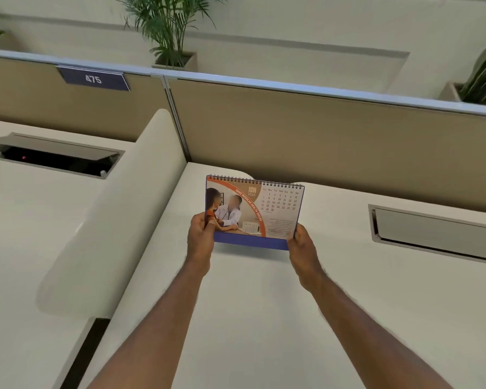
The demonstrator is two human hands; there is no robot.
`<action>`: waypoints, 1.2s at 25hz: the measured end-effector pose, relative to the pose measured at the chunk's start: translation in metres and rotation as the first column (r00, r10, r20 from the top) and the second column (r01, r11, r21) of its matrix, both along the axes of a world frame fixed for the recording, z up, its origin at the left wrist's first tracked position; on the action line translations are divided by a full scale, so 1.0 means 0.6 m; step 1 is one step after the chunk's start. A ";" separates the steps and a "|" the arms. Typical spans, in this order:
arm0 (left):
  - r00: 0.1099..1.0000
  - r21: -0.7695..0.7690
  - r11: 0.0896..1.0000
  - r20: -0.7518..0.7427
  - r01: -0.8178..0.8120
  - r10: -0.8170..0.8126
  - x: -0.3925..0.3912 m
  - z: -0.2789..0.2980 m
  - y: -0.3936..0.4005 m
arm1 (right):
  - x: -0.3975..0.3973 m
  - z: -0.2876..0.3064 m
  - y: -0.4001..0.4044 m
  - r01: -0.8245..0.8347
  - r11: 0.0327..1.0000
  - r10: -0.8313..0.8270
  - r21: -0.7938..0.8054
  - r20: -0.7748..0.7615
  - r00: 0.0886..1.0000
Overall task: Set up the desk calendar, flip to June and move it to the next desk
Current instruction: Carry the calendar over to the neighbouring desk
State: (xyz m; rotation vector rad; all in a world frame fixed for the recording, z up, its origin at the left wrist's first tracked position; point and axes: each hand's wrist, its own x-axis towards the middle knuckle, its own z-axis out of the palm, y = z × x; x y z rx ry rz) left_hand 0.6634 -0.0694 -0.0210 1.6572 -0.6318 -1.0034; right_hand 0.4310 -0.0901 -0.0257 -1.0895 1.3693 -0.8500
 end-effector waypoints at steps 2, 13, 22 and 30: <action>1.000 -0.009 1.000 -0.019 -0.013 0.013 0.029 -0.017 -0.031 | 0.028 -0.010 -0.032 -0.008 1.000 0.008 -0.010 0.003 1.000; 0.998 -0.096 0.995 -0.060 0.011 -0.017 0.134 -0.105 -0.158 | 0.129 -0.076 -0.172 -0.009 0.998 0.008 -0.057 -0.027 1.000; 0.991 -0.094 0.991 0.107 0.094 -0.083 0.147 -0.137 -0.193 | 0.150 -0.107 -0.208 -0.021 0.995 0.015 -0.102 -0.067 0.998; 0.951 -0.009 0.996 0.298 0.094 -0.087 0.137 -0.152 -0.175 | 0.150 -0.117 -0.207 -0.020 0.995 0.002 -0.102 -0.178 0.984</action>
